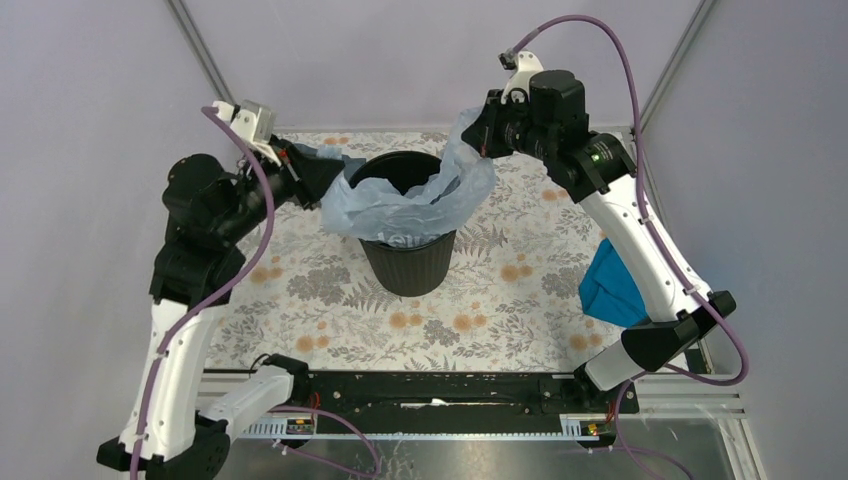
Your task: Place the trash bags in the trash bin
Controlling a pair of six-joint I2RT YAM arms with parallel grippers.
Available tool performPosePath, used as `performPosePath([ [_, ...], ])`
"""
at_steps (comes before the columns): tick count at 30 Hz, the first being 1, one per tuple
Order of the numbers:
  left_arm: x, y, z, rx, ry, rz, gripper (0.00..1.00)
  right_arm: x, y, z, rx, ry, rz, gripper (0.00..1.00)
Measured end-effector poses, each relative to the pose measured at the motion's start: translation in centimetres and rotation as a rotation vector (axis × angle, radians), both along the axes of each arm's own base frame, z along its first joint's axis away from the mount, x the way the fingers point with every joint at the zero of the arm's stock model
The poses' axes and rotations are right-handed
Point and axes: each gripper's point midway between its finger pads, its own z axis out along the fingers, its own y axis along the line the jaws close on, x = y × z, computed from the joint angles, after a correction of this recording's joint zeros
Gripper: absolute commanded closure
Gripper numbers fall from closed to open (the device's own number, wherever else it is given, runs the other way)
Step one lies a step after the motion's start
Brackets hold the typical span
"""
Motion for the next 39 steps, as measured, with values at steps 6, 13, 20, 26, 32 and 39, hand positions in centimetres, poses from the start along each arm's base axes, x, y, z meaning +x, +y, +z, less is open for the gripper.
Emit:
performPosePath([
  [6,6.1,0.7,-0.7,-0.056,0.015,0.164,1.00,1.1,-0.8,1.0,-0.001,-0.044,-0.067,0.95],
  [13,11.6,2.9,-7.7,-0.087,0.131,0.392,1.00,0.7,0.7,-1.2,0.048,-0.011,-0.046,0.75],
  [20,9.3,6.1,-11.4,-0.149,0.173,0.517,1.00,-2.5,3.3,-7.9,-0.019,0.126,0.045,0.63],
  [26,11.1,5.1,-7.9,-0.206,0.155,0.487,1.00,-1.2,1.2,-5.4,-0.099,0.026,-0.043,0.63],
  [32,14.1,3.9,-5.8,-0.208,0.158,0.457,1.00,-0.2,-1.4,-0.9,-0.154,-0.136,-0.132,0.34],
  [39,13.1,4.8,-9.2,-0.141,0.243,0.463,1.00,-1.0,-1.7,-2.9,-0.233,-0.138,-0.049,0.10],
])
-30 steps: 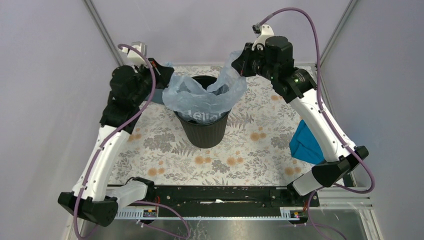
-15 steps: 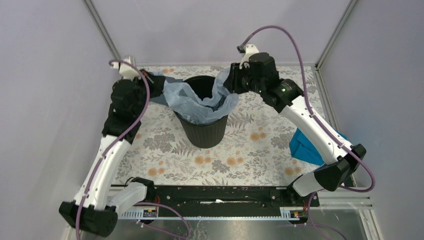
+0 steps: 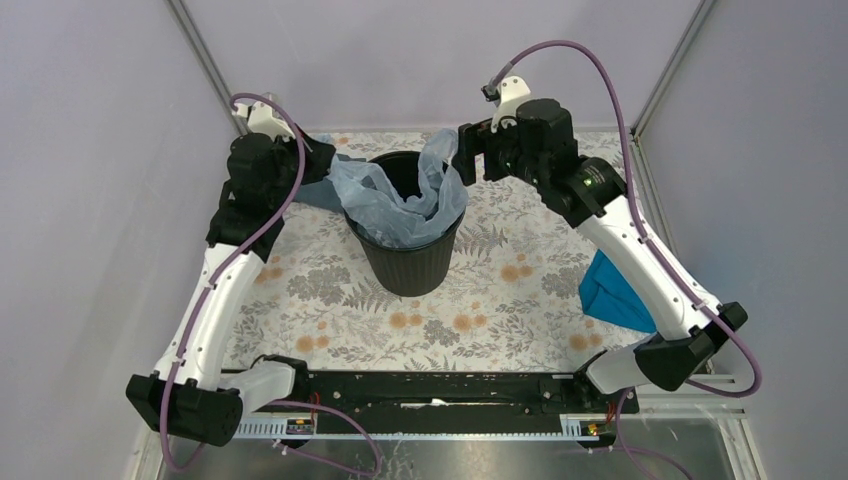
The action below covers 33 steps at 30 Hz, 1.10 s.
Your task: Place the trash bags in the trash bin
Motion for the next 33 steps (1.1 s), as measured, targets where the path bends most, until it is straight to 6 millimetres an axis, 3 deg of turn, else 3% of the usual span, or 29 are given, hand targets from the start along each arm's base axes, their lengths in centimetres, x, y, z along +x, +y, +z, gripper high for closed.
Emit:
performPosePath([
  [4,-0.7,0.3,0.0,0.029,-0.001,-0.008,1.00,0.9,0.5,0.2,0.004,0.021,0.050,0.06],
  [8,-1.1,0.3,-0.1,0.059,0.005,-0.022,1.00,1.8,2.3,1.0,0.035,0.029,0.130,0.01],
  [12,-1.3,0.3,-0.3,0.078,0.012,-0.034,1.00,2.3,4.0,1.3,0.054,0.036,0.198,0.03],
  [16,-1.4,0.2,-0.6,0.085,0.021,-0.046,1.00,3.5,5.0,1.1,0.056,0.040,0.209,0.28],
  [20,-1.4,0.2,-0.6,0.089,0.019,-0.044,1.00,4.7,5.3,-0.6,0.045,0.074,0.176,0.90],
  [21,-1.4,0.3,-0.6,0.090,0.019,-0.040,1.00,5.0,5.1,-1.2,0.048,0.085,0.145,1.00],
  [24,-1.2,0.9,-0.5,0.081,0.019,-0.012,1.00,6.1,3.7,-2.9,0.039,0.100,0.022,1.00],
  [28,-0.4,3.0,0.0,0.050,0.012,0.076,1.00,7.0,0.1,-5.0,0.040,0.111,-0.173,1.00],
  [33,1.2,5.5,-0.2,-0.013,0.004,0.179,1.00,8.3,-4.8,-5.4,0.095,0.089,-0.358,1.00],
])
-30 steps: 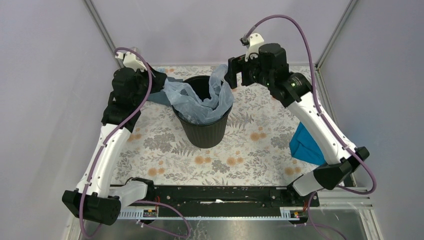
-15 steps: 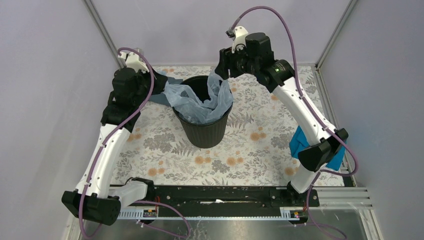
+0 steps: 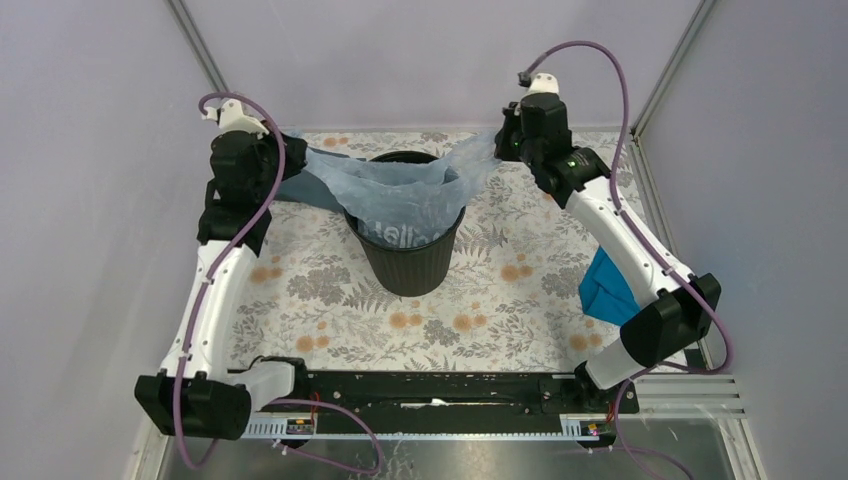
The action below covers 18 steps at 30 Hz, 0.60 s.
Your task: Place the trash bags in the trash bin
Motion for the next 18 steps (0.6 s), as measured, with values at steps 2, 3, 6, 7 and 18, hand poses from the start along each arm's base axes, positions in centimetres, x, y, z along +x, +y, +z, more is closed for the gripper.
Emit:
performPosePath([
  [2,0.9,0.7,-0.5,-0.019,0.008,0.022,1.00,0.5,-1.0,0.1,0.023,-0.016,-0.037,1.00],
  [3,1.4,0.9,-0.9,-0.029,0.016,0.028,1.00,0.8,-1.4,0.1,0.035,-0.024,-0.050,1.00],
  [6,2.9,1.3,-2.2,-0.046,0.043,0.037,1.00,1.4,-1.9,-0.2,0.056,-0.032,-0.070,1.00],
  [7,3.2,1.4,-2.7,-0.050,0.054,0.039,1.00,1.5,-2.1,-0.3,0.061,-0.030,-0.073,1.00],
  [18,5.3,1.3,-7.5,-0.060,0.169,0.026,1.00,3.4,-2.2,-3.0,0.084,0.007,-0.062,1.00],
])
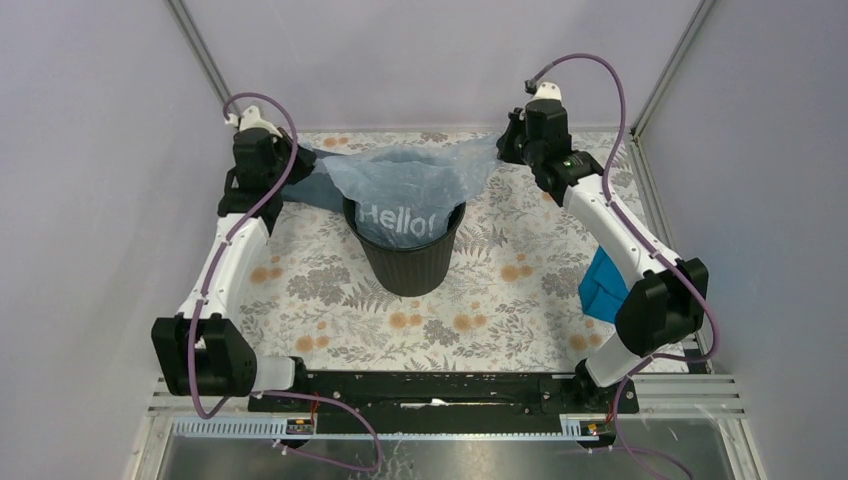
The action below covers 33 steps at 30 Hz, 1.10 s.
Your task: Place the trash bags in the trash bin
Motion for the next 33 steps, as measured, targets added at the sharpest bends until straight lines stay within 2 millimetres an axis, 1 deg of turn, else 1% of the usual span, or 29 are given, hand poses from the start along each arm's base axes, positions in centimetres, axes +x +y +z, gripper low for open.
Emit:
performPosePath([
  [2,-0.4,-0.1,-1.6,-0.005,0.022,-0.005,1.00,-0.5,0.3,-1.7,-0.001,0.036,0.023,0.97],
  [3,-0.8,-0.1,-2.8,-0.007,0.047,-0.005,1.00,-0.8,0.5,-2.7,-0.001,0.059,0.039,0.96],
  [5,-2.0,-0.1,-5.9,-0.008,0.118,0.000,1.00,-1.5,0.8,-4.6,-0.004,0.104,0.065,0.94],
  [8,-3.4,-0.1,-9.1,-0.011,0.206,0.000,1.00,-2.9,1.3,-7.1,-0.002,0.176,0.112,0.90],
  [10,-4.2,-0.6,-9.9,-0.033,0.229,-0.017,1.00,-3.7,1.8,-8.0,0.008,0.209,0.151,0.84],
  [12,-5.1,-1.2,-9.8,-0.058,0.225,-0.041,1.00,-4.6,2.1,-8.3,0.018,0.233,0.183,0.78],
  [14,-6.0,-1.8,-9.2,-0.083,0.207,-0.071,0.99,-5.3,2.3,-7.9,0.026,0.240,0.207,0.69],
  [17,-7.2,-2.6,-7.9,-0.106,0.172,-0.111,0.93,-6.6,2.3,-6.4,0.028,0.235,0.239,0.50],
  [20,-7.9,-3.1,-7.4,-0.122,0.151,-0.137,0.93,-7.6,1.6,-4.0,0.003,0.204,0.249,0.35],
  [23,-8.6,-3.5,-8.5,-0.135,0.175,-0.158,0.93,-8.4,0.0,-1.1,-0.051,0.159,0.214,0.25],
  [25,-9.0,-3.8,-9.5,-0.148,0.201,-0.175,0.93,-8.7,-1.2,1.5,-0.088,0.107,0.186,0.21],
  [28,-9.4,-4.5,-10.6,-0.174,0.231,-0.204,0.94,-9.4,-1.6,5.2,-0.101,0.018,0.201,0.18],
  [29,-9.6,-4.6,-10.9,-0.184,0.239,-0.212,0.94,-9.7,-1.3,6.3,-0.098,-0.009,0.224,0.18],
  [30,-9.8,-4.8,-11.3,-0.192,0.247,-0.219,0.94,-10.1,-0.6,7.3,-0.097,-0.037,0.260,0.18],
  [31,-9.9,-4.9,-11.5,-0.199,0.251,-0.224,0.94,-10.3,0.3,8.0,-0.098,-0.056,0.296,0.17],
  [32,-10.1,-5.1,-11.9,-0.205,0.256,-0.230,0.94,-10.7,1.6,8.6,-0.109,-0.074,0.342,0.16],
  [33,-10.2,-5.2,-12.1,-0.215,0.262,-0.233,0.94,-11.1,3.5,9.3,-0.126,-0.095,0.402,0.16],
])
